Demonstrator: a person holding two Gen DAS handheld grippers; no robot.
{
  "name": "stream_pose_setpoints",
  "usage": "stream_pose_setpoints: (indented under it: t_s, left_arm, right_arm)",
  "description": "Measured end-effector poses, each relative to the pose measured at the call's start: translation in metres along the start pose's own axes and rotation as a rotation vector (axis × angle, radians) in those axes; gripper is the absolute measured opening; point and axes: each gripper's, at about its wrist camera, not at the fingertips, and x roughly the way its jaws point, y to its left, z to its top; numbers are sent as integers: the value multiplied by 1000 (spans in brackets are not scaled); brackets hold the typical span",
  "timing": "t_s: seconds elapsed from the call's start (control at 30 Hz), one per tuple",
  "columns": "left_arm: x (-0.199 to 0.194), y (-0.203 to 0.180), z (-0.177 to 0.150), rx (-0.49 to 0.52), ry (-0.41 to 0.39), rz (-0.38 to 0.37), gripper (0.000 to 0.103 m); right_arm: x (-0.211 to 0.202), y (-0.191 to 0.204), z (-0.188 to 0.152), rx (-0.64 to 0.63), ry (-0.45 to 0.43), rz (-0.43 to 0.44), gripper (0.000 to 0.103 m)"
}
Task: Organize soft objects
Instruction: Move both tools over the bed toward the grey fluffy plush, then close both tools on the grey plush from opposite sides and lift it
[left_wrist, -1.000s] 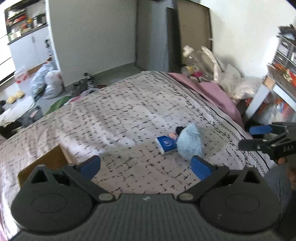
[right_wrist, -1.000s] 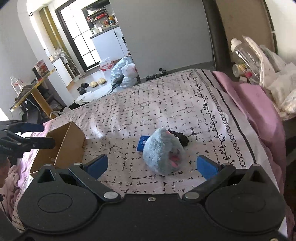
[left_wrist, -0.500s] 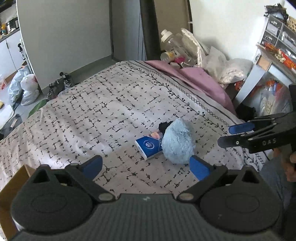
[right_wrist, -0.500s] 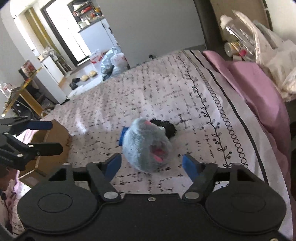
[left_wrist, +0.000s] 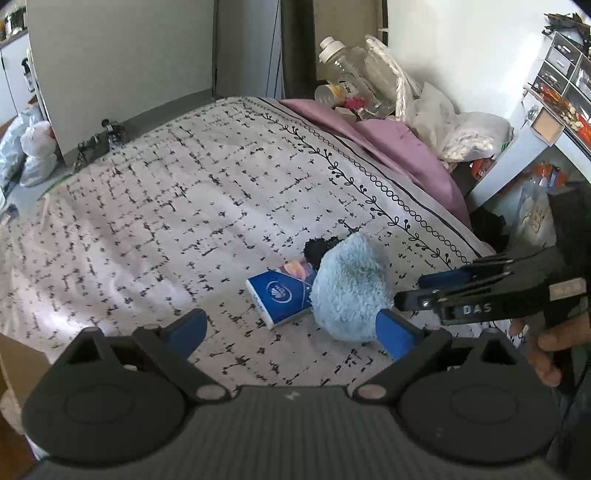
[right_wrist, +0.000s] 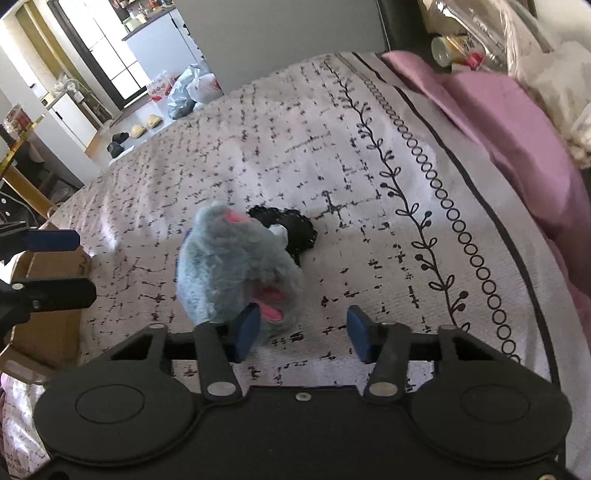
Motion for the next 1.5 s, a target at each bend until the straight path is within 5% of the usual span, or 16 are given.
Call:
stream_pose_setpoints:
  t_s: [0.33,0.5,0.77,1.07,1.5]
  left_arm:
    - [26,-2,-1,4,31,-19,96]
    - [32,-2,2,-4,29,-15,96]
    - [29,-3,3,-18,6,-29,89]
    - [31,0,-2,-27,21,-32,79]
    - [58,-1,-14,-51,64,-59,37]
  right_arm:
    - [17,-4,4,-42,26,57,50]
    - [19,1,6,-39,22,96,63]
    - [17,18,6,-74,-9,144,64]
    - [16,25,6,-74,-4,215,23]
    - [16,35,4,-45,28,210,15]
